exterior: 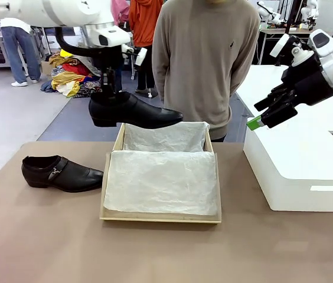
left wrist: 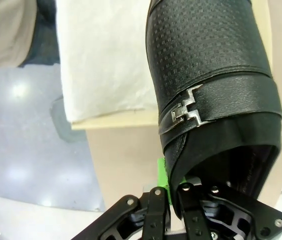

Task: Pack the shoes into the box.
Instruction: Place one shoe of the Shoes into the Shoes Box.

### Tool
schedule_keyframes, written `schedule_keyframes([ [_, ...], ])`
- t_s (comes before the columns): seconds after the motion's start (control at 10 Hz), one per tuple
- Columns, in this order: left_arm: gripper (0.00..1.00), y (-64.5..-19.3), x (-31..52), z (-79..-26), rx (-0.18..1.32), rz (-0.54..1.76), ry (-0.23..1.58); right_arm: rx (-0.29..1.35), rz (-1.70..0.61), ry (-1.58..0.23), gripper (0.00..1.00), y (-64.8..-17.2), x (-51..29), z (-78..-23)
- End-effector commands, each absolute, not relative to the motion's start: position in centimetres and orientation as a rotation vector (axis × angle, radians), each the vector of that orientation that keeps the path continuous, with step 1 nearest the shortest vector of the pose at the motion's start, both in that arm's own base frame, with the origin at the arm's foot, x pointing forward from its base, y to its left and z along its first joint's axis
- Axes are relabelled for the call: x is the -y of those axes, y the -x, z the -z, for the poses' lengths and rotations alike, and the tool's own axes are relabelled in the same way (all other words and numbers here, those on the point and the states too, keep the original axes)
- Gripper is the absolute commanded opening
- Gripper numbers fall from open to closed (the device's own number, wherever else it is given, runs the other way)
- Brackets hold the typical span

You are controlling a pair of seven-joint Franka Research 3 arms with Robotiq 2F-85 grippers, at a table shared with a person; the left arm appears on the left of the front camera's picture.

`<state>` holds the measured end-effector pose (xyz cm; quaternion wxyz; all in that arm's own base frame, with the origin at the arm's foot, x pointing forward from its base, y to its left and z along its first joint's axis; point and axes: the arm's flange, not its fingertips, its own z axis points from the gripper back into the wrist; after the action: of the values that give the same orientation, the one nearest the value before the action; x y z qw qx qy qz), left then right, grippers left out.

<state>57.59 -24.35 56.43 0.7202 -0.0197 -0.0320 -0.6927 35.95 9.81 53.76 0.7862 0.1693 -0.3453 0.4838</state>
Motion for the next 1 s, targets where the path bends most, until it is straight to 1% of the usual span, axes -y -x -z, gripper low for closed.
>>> schedule_keyframes([
  [0.0, 0.00, -58.5, 26.1, -56.6, 0.071, 1.544, 0.070, 0.759, -1.057, -0.383, 1.00, -36.2, -9.8, -53.7],
  [0.2, 0.00, -58.9, 28.7, -55.4, 0.083, 1.601, 0.054, 0.759, -1.057, -0.383, 1.00, -36.2, -9.8, -53.7],
  [0.6, 0.00, -60.3, 32.2, -51.9, 0.049, 1.646, 0.051, 0.759, -1.057, -0.383, 1.00, -36.2, -9.8, -53.7],
  [0.9, 0.00, -61.7, 32.9, -50.0, 0.060, 1.642, 0.036, 0.759, -1.057, -0.383, 1.00, -36.2, -9.8, -53.7],
])
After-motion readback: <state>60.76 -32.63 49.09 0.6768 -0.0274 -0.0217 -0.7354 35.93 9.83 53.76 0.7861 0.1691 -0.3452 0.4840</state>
